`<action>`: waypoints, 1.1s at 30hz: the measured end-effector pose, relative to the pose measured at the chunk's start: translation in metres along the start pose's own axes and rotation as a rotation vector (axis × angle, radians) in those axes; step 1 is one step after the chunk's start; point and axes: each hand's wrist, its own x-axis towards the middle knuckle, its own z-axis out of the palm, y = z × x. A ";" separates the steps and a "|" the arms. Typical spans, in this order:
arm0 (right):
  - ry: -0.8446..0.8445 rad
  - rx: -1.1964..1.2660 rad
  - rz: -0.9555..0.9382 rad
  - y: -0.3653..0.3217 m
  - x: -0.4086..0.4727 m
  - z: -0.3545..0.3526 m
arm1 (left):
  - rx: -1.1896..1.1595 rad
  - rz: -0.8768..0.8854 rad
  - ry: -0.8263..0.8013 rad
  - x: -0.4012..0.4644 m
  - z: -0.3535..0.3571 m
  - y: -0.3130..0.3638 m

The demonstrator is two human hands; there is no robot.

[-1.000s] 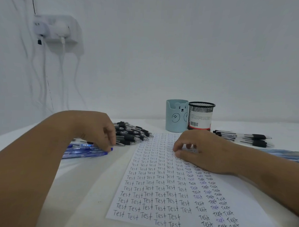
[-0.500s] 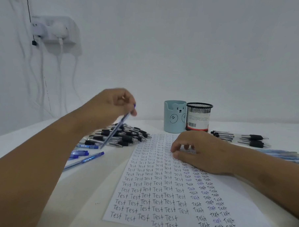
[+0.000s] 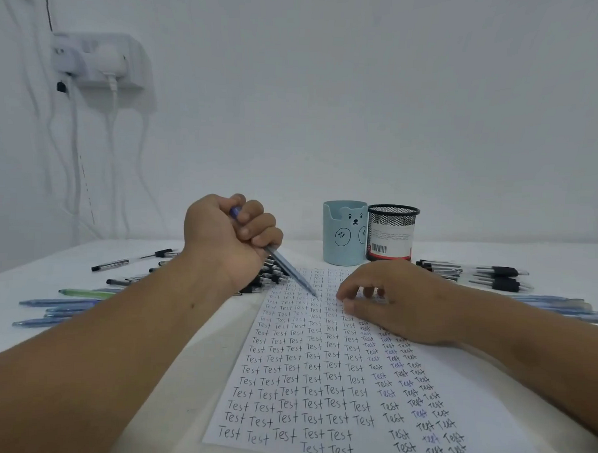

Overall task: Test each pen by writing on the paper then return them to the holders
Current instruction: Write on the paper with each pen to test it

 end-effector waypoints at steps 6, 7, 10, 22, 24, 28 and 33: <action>0.258 0.173 -0.038 -0.004 -0.005 -0.009 | 0.041 -0.042 -0.062 -0.007 0.004 -0.020; 0.291 0.163 -0.086 -0.006 -0.005 -0.010 | 0.049 -0.058 -0.073 -0.010 0.006 -0.024; 0.298 -0.016 -0.192 -0.011 -0.002 -0.009 | 0.016 -0.099 -0.109 -0.016 0.013 -0.033; 0.367 0.653 0.401 0.014 -0.006 -0.020 | 1.588 -0.120 -0.528 -0.008 -0.015 -0.044; 0.340 0.828 0.471 0.014 -0.005 -0.018 | 1.803 -0.122 -0.612 -0.015 -0.017 -0.042; 0.260 0.851 0.494 0.014 -0.002 -0.013 | 1.849 -0.161 -0.600 -0.017 -0.012 -0.040; 0.292 0.524 0.475 0.015 -0.003 -0.008 | 1.878 -0.152 -0.640 -0.015 -0.014 -0.039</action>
